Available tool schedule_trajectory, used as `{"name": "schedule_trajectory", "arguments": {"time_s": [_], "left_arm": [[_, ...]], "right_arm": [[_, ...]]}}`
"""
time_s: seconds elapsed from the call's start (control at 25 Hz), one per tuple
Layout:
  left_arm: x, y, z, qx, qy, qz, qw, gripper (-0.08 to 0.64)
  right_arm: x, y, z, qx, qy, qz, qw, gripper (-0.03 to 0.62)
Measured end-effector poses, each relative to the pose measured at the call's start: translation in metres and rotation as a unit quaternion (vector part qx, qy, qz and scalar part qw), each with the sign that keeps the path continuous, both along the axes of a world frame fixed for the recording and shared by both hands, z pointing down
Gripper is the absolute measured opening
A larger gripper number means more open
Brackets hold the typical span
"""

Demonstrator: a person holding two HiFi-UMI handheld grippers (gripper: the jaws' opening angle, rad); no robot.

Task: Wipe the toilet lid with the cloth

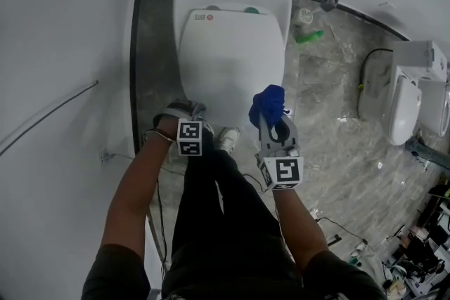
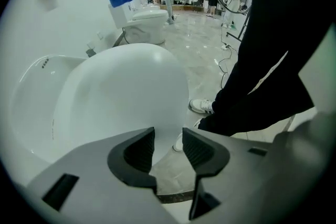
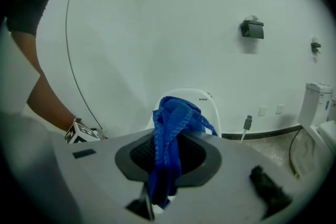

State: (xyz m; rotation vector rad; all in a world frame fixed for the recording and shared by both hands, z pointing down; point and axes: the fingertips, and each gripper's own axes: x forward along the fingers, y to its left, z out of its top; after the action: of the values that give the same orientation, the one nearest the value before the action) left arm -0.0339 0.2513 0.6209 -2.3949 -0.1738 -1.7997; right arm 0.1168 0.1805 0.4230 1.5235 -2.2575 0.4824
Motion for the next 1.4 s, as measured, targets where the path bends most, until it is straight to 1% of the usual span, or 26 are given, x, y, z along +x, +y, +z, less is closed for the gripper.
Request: {"name": "schedule_trajectory", "arguments": {"time_s": [0.08,0.16,0.36,0.4,0.44,0.48,0.52,0.56,0.6,0.64,0.68,0.72,0.8,0.84,0.88,0.92,0.96,1.0,1.08,1.12,1.16,1.2,1.24,1.32,1.4], "left_arm": [[-0.001,0.002,0.009,-0.002,-0.013,0.005,0.9999,0.17],[-0.002,0.002,0.014,-0.003,-0.015,0.002,0.9999,0.169],[0.002,0.0,0.016,-0.007,0.011,-0.023,0.9996,0.169],[0.002,0.0,0.013,-0.014,0.023,-0.039,0.9989,0.169],[0.002,0.0,0.01,-0.025,0.039,-0.066,0.9968,0.169],[0.001,-0.001,0.006,-0.04,0.057,-0.101,0.9924,0.169],[-0.001,-0.004,0.001,-0.053,0.077,-0.143,0.9853,0.169],[-0.002,-0.009,-0.006,-0.064,0.101,-0.187,0.9751,0.169],[-0.004,-0.016,-0.016,-0.073,0.129,-0.232,0.9614,0.169],[-0.006,-0.026,-0.029,-0.078,0.161,-0.279,0.9436,0.169],[-0.01,-0.038,-0.042,-0.08,0.194,-0.325,0.9222,0.167],[-0.016,-0.053,-0.056,-0.078,0.225,-0.37,0.8979,0.154],[-0.032,-0.088,-0.083,-0.065,0.283,-0.45,0.8445,0.108],[-0.04,-0.106,-0.095,-0.058,0.308,-0.482,0.818,0.079],[-0.048,-0.124,-0.105,-0.052,0.331,-0.508,0.7937,0.064],[-0.055,-0.14,-0.112,-0.047,0.35,-0.527,0.7731,0.041],[-0.061,-0.155,-0.116,-0.043,0.362,-0.543,0.7563,0.024],[-0.068,-0.17,-0.118,-0.039,0.369,-0.559,0.7415,0.011],[-0.08,-0.199,-0.118,-0.032,0.37,-0.593,0.7148,0.011],[-0.087,-0.212,-0.116,-0.027,0.365,-0.609,0.7043,0.011],[-0.093,-0.224,-0.113,-0.021,0.357,-0.622,0.6971,0.011],[-0.098,-0.234,-0.109,-0.016,0.347,-0.631,0.6936,0.011],[-0.102,-0.244,-0.104,-0.011,0.336,-0.637,0.6941,0.011],[-0.106,-0.261,-0.096,-0.005,0.317,-0.639,0.7011,0.011],[-0.109,-0.275,-0.089,-0.001,0.306,-0.636,0.7081,0.011]], "right_arm": [[-0.006,-0.001,0.006,-0.004,0.0,-0.005,1.0,0.067],[-0.009,-0.002,0.013,-0.01,-0.001,-0.011,1.0,0.067],[-0.01,-0.004,0.032,-0.03,-0.002,-0.021,0.999,0.067],[-0.011,-0.005,0.034,-0.034,-0.002,-0.021,0.999,0.067],[-0.013,-0.007,0.037,-0.036,-0.002,-0.023,0.999,0.067],[-0.016,-0.009,0.039,-0.038,-0.001,-0.025,0.999,0.067],[-0.019,-0.012,0.041,-0.038,0.0,-0.029,0.999,0.067],[-0.022,-0.015,0.043,-0.039,0.002,-0.032,0.999,0.067],[-0.026,-0.02,0.045,-0.04,0.004,-0.036,0.999,0.067],[-0.03,-0.025,0.047,-0.041,0.005,-0.039,0.998,0.067],[-0.034,-0.031,0.049,-0.043,0.007,-0.044,0.998,0.067],[-0.04,-0.037,0.051,-0.045,0.009,-0.049,0.998,0.067],[-0.054,-0.052,0.055,-0.055,0.01,-0.062,0.997,0.067],[-0.062,-0.06,0.059,-0.061,0.01,-0.069,0.996,0.067],[-0.07,-0.069,0.062,-0.066,0.01,-0.076,0.995,0.067],[-0.08,-0.078,0.066,-0.07,0.012,-0.083,0.994,0.067],[-0.089,-0.089,0.069,-0.072,0.015,-0.09,0.993,0.067],[-0.098,-0.1,0.072,-0.074,0.017,-0.094,0.993,0.067],[-0.113,-0.123,0.079,-0.081,0.021,-0.098,0.992,0.067],[-0.118,-0.134,0.084,-0.087,0.023,-0.097,0.991,0.067],[-0.124,-0.145,0.088,-0.093,0.024,-0.095,0.991,0.067],[-0.13,-0.157,0.092,-0.098,0.025,-0.093,0.99,0.067],[-0.136,-0.169,0.095,-0.104,0.025,-0.093,0.99,0.067],[-0.15,-0.19,0.104,-0.118,0.025,-0.097,0.988,0.067],[-0.163,-0.209,0.113,-0.132,0.024,-0.102,0.986,0.067]]}}
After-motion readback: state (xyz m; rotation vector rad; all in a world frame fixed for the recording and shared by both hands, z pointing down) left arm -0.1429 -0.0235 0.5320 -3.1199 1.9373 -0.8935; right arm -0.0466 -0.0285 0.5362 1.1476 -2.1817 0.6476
